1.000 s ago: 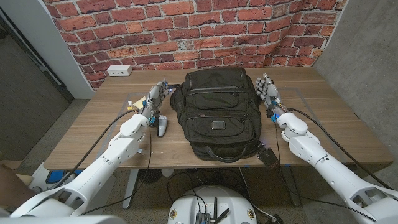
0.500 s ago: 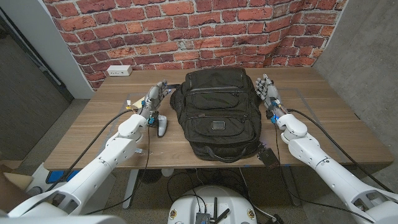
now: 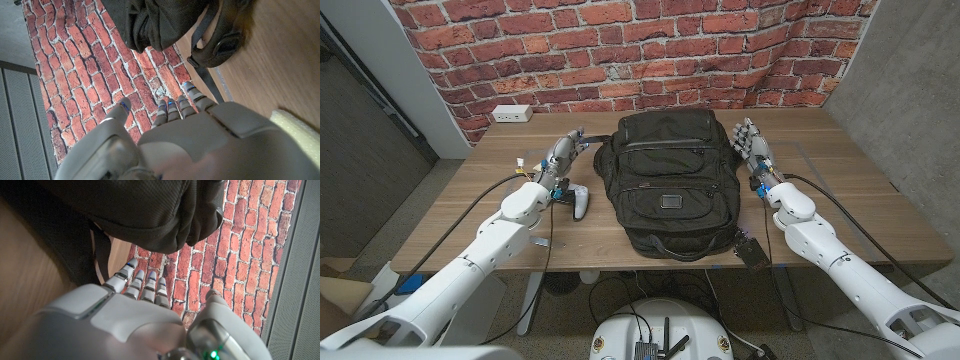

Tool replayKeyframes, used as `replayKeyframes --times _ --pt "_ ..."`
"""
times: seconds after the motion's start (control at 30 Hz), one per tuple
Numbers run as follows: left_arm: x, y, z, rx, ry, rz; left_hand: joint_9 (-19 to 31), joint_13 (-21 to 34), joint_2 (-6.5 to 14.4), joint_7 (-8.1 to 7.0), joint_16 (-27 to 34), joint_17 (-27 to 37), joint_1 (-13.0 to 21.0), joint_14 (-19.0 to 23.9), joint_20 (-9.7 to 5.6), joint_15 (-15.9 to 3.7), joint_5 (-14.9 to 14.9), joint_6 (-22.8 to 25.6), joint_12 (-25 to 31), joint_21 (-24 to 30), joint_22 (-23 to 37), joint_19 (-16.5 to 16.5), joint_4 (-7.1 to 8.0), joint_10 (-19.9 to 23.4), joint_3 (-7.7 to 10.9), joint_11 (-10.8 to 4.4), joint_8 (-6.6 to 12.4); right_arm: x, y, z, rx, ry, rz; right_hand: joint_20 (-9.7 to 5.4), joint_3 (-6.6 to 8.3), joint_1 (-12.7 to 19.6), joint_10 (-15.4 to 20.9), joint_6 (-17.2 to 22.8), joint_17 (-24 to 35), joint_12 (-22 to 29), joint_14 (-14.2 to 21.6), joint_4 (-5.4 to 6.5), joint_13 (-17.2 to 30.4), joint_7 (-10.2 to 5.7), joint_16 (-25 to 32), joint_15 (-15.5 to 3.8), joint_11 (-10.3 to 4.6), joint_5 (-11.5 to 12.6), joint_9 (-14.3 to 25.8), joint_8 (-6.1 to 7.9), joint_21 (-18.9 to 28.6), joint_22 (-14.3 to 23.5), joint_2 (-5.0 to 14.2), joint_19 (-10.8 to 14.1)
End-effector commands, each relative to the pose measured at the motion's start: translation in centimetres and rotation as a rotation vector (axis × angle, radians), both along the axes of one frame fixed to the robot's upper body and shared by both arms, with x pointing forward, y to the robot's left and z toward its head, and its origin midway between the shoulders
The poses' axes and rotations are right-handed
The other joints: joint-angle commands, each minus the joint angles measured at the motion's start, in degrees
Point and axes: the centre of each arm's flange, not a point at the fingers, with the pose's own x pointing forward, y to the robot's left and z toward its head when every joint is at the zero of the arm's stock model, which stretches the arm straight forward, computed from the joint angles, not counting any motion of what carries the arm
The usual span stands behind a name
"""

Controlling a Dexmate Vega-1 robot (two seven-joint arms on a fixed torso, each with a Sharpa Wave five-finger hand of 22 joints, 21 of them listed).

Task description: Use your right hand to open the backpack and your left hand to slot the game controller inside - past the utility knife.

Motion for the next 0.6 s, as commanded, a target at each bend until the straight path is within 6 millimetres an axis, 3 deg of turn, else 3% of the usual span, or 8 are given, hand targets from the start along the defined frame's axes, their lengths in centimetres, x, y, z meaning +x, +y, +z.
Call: replayKeyframes --times 0.03,0.6 --pt "-2.8 0.6 1.0 0.081 -0.005 0.053 0.2 0.2 0.5 -0.69 0.3 -0.1 1.0 1.3 -3.08 -0.53 0.0 0.7 0.5 -0.7 0.3 0.9 -1.2 1.2 0.65 -0.46 0.48 -0.1 -0.8 0.4 -0.008 -0.016 -0.011 -0.82 0.46 0.3 0.3 0.3 -0.1 0.4 0.0 -0.12 0.0 0.1 0.3 -0.71 -0.62 0.4 0.2 0.27 -0.3 0.1 0.46 -0.3" --pt "-5.7 1.8 2.2 0.27 -0.023 0.132 0.2 0.2 -0.1 -1.83 0.4 0.0 0.9 2.7 -3.93 -1.76 -0.2 2.5 0.8 -1.7 0.3 1.7 -2.4 2.8 1.05 -1.77 0.79 -0.3 -1.3 0.5 -0.024 -0.022 -0.024 -1.02 0.84 0.4 0.9 0.6 -1.1 0.6 0.3 -0.39 -0.7 0.14 0.5 -0.95 -0.88 0.4 0.2 0.36 -0.3 0.1 0.59 -0.4"
